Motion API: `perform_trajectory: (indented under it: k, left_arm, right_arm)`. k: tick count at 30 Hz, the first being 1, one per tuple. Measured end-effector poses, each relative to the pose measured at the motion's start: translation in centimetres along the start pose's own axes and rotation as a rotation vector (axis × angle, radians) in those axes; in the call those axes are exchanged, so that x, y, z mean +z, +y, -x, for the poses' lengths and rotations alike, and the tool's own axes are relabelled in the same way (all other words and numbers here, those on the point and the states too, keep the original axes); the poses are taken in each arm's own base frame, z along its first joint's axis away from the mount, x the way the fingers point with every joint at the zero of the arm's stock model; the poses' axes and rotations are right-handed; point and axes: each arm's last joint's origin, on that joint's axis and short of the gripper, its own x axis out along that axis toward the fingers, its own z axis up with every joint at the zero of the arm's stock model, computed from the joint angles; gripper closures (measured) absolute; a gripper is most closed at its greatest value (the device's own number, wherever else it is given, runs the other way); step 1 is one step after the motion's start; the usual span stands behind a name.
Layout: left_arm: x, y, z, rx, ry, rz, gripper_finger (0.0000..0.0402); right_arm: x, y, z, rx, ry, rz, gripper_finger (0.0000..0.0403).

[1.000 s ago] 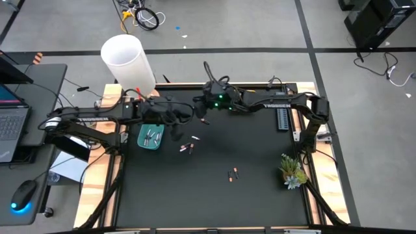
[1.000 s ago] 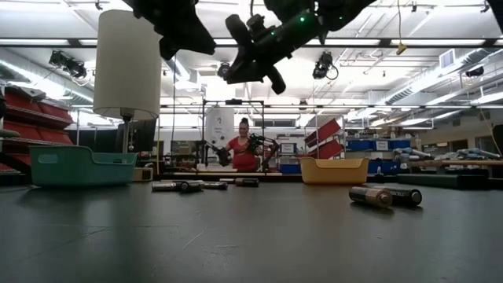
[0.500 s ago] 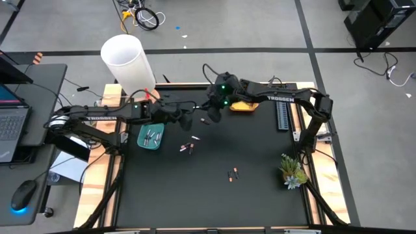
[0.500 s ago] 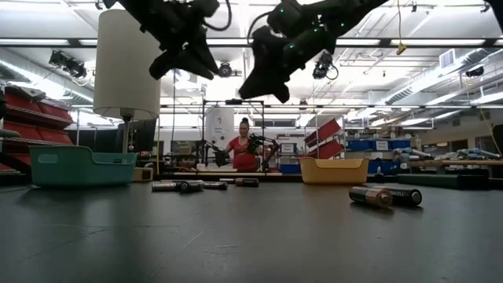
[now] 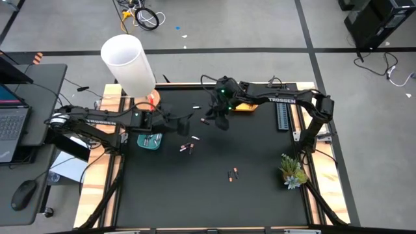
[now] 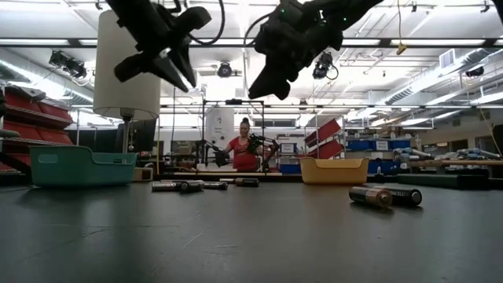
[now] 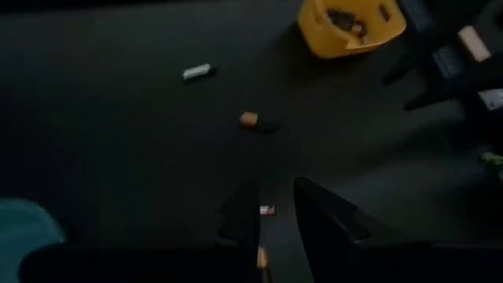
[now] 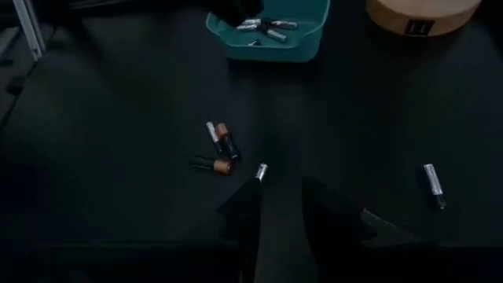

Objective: Sort batteries
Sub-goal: Put the black battery into the yellow bin

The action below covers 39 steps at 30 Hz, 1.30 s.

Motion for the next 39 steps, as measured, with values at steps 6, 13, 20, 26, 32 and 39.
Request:
perform_trajectory:
  k: [6,13,20,26,32,39]
  left_arm:
    - [-0.5,0.0,-0.3,-0.006,0.084,0.013,0.0309]
    - [-1.1,-0.2,-0.8,0.026,0.075,-0.014,0.031]
    - [-1.2,-0.1,-0.8,0.027,0.082,-0.041,0.031]
    - [-1.3,-0.1,-0.7,0.021,0.107,-0.07,0.031]
    - [-1.4,0.0,-0.7,0.019,0.134,-0.123,0.031]
    - [-1.5,0.1,-0.7,0.029,0.152,-0.139,0.031]
  right_arm:
    - [-0.6,-0.4,-1.1,-0.108,-0.031,0.051,0.0299]
    - [-4.5,-1.5,-4.6,-0.161,-0.034,0.025,0.0287]
    - [-6.9,-2.0,-7.4,-0.175,-0.155,-0.048,0.0281]
    - [-8.6,-2.9,-9.3,-0.185,-0.18,-0.031,0.0275]
    - [-10.2,-3.2,-10.9,-0.209,-0.11,-0.032,0.0234]
    - [-9.6,-3.4,-10.7,-0.331,-0.152,-0.031,0.0187]
